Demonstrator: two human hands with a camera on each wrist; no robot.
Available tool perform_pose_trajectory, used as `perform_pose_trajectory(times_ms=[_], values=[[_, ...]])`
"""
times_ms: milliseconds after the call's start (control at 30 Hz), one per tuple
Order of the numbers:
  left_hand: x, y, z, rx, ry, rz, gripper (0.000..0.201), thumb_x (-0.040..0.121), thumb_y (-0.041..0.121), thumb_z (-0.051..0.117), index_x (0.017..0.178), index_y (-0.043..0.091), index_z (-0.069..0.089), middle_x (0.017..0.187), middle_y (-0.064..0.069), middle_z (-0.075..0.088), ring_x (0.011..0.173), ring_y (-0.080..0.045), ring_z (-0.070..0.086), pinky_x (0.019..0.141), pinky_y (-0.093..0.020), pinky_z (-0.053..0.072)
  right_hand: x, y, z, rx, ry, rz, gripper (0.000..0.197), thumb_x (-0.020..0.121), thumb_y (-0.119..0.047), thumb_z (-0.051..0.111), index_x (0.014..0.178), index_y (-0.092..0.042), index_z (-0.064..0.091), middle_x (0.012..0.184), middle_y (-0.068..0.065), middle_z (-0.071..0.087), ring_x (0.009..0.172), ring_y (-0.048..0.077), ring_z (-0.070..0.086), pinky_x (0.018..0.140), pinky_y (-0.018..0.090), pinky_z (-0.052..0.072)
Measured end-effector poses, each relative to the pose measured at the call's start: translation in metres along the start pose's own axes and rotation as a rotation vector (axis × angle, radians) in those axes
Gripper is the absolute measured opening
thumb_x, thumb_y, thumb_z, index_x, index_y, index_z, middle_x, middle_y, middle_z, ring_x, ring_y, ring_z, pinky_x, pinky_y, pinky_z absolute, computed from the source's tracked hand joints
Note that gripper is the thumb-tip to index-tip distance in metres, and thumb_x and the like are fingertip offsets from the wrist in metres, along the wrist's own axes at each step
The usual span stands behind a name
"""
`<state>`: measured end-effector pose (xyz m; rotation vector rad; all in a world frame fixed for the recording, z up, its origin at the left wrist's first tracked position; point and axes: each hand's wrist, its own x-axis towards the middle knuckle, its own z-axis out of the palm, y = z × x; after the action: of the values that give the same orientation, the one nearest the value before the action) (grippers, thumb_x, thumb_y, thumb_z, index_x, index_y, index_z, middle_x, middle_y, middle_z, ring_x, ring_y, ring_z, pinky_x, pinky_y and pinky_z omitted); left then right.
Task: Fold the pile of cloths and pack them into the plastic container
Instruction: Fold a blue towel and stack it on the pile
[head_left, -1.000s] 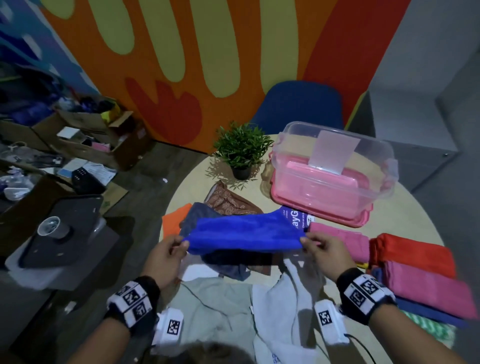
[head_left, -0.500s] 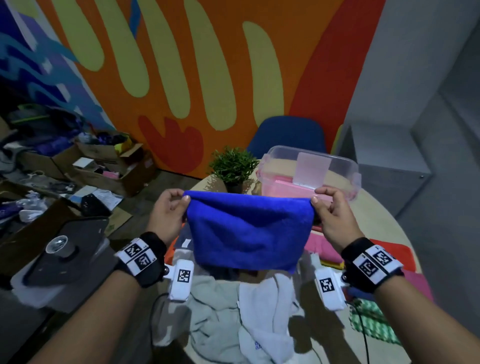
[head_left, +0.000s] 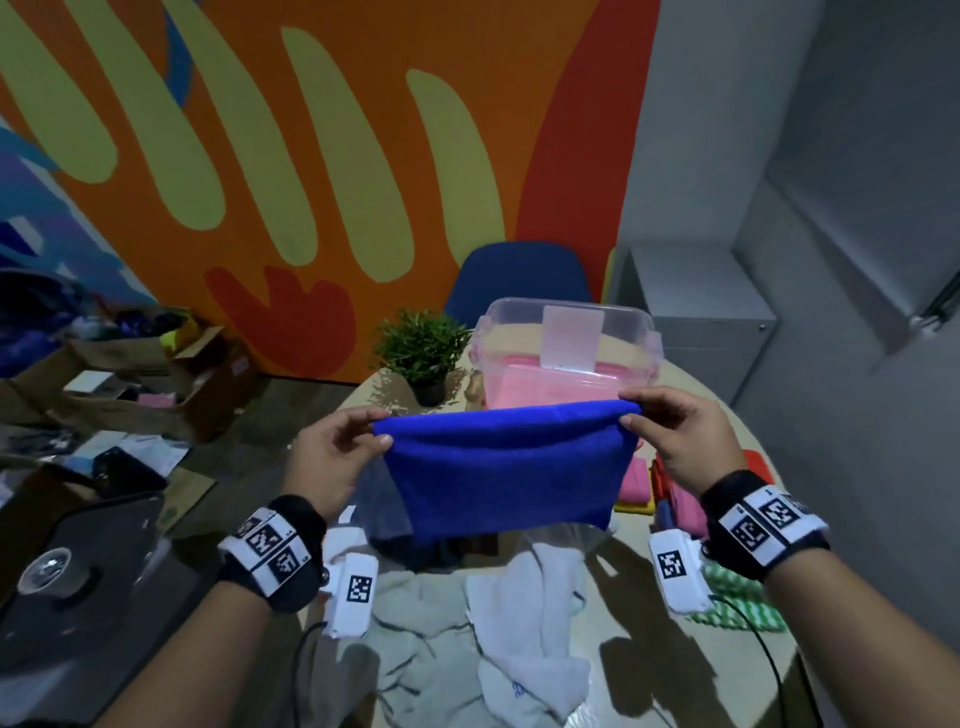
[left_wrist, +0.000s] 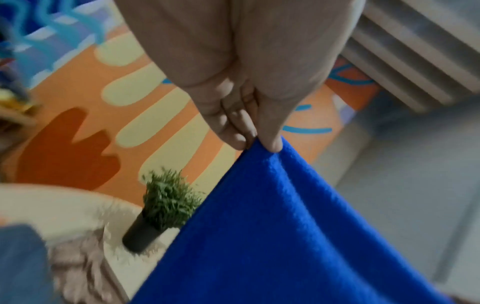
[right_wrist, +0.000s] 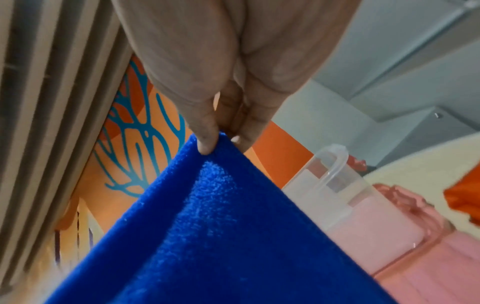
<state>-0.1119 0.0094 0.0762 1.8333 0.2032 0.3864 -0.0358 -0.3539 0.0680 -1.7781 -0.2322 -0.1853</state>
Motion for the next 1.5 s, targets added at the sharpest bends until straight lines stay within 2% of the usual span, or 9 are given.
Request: perform_pose_trajectory(times_ms=[100, 200, 267, 367, 533, 900, 1100, 1300, 1500], values=[[0.011, -0.001, -0.010, 0.308, 0.025, 0.194, 0.021, 0.085, 0.001, 0.071, 0.090, 0.020, 0.071, 0.093, 0.002, 0.070, 0.084, 0.003, 0.062, 0.076, -0.004, 0.044, -0.002, 0.000, -0.002, -0.196, 0.032, -0.085, 0.023, 0.082, 0.000, 0.076, 0.087, -0.022, 0.075, 0.092, -0.002, 0.071, 0.084, 0.010, 0.066, 0.077, 0.015, 0.052], [0.018, -0.005, -0.025, 0.345, -0.060, 0.282, 0.016, 0.088, 0.004, 0.067, 0.088, 0.020, 0.067, 0.108, 0.004, 0.063, 0.103, 0.002, 0.058, 0.088, -0.020, 0.046, -0.008, -0.007, -0.005, -0.154, -0.015, -0.070, 0.014, 0.086, 0.000, 0.071, 0.087, -0.015, 0.071, 0.108, -0.001, 0.068, 0.099, 0.012, 0.063, 0.082, 0.014, 0.051], [0.019, -0.006, -0.033, 0.124, -0.188, 0.209, 0.015, 0.091, 0.008, 0.062, 0.088, 0.023, 0.062, 0.113, 0.007, 0.066, 0.109, -0.008, 0.059, 0.092, -0.032, 0.047, -0.016, -0.017, -0.005, 0.005, -0.081, -0.050, 0.013, 0.089, 0.006, 0.064, 0.088, -0.007, 0.064, 0.101, -0.007, 0.072, 0.094, 0.009, 0.066, 0.080, 0.018, 0.054], [0.010, -0.001, -0.041, -0.098, -0.267, 0.163, 0.014, 0.095, 0.000, 0.055, 0.094, 0.013, 0.057, 0.081, 0.010, 0.064, 0.077, -0.008, 0.056, 0.072, -0.024, 0.046, -0.030, -0.033, -0.002, 0.124, -0.112, -0.055, 0.016, 0.088, 0.011, 0.060, 0.089, -0.005, 0.061, 0.077, -0.007, 0.069, 0.072, 0.004, 0.063, 0.067, 0.016, 0.053], [0.007, 0.000, -0.047, -0.268, -0.259, 0.053, 0.015, 0.096, -0.003, 0.050, 0.102, 0.008, 0.058, 0.073, -0.011, 0.060, 0.064, -0.014, 0.057, 0.058, -0.022, 0.050, -0.039, -0.037, 0.008, 0.216, -0.065, 0.030, 0.016, 0.088, 0.007, 0.062, 0.092, -0.008, 0.064, 0.070, -0.003, 0.068, 0.063, 0.005, 0.062, 0.055, 0.018, 0.052], [0.022, -0.136, -0.006, 0.146, -0.327, -0.176, 0.019, 0.093, -0.001, 0.060, 0.090, 0.017, 0.066, 0.095, -0.006, 0.068, 0.092, -0.021, 0.062, 0.083, -0.031, 0.048, -0.067, 0.093, 0.055, -0.150, -0.063, 0.418, 0.024, 0.087, 0.004, 0.070, 0.079, -0.019, 0.068, 0.081, -0.002, 0.068, 0.065, 0.011, 0.056, 0.058, 0.021, 0.045], [-0.019, -0.165, -0.031, 0.083, -0.395, -0.355, 0.021, 0.083, -0.017, 0.063, 0.084, 0.003, 0.071, 0.082, -0.006, 0.071, 0.072, -0.009, 0.065, 0.062, -0.013, 0.050, -0.131, 0.105, 0.050, -0.200, -0.192, 0.497, 0.022, 0.090, 0.005, 0.064, 0.082, -0.014, 0.072, 0.068, -0.012, 0.068, 0.055, 0.005, 0.054, 0.055, 0.021, 0.040], [-0.055, -0.199, -0.048, 0.190, -0.577, -0.382, 0.029, 0.073, -0.020, 0.070, 0.065, 0.007, 0.075, 0.089, -0.006, 0.076, 0.087, -0.018, 0.071, 0.082, -0.023, 0.056, -0.170, 0.114, 0.052, -0.262, -0.396, 0.594, 0.030, 0.090, 0.010, 0.059, 0.082, -0.015, 0.074, 0.081, -0.001, 0.070, 0.063, 0.001, 0.058, 0.062, 0.014, 0.044], [-0.059, -0.216, -0.041, 0.526, -0.758, -0.268, 0.042, 0.076, -0.012, 0.063, 0.066, 0.027, 0.075, 0.095, 0.010, 0.072, 0.093, 0.001, 0.065, 0.091, -0.014, 0.047, -0.181, 0.135, 0.058, -0.383, -0.420, 0.624, 0.039, 0.086, 0.010, 0.060, 0.075, -0.025, 0.074, 0.085, -0.002, 0.070, 0.076, 0.005, 0.065, 0.071, 0.013, 0.048]])
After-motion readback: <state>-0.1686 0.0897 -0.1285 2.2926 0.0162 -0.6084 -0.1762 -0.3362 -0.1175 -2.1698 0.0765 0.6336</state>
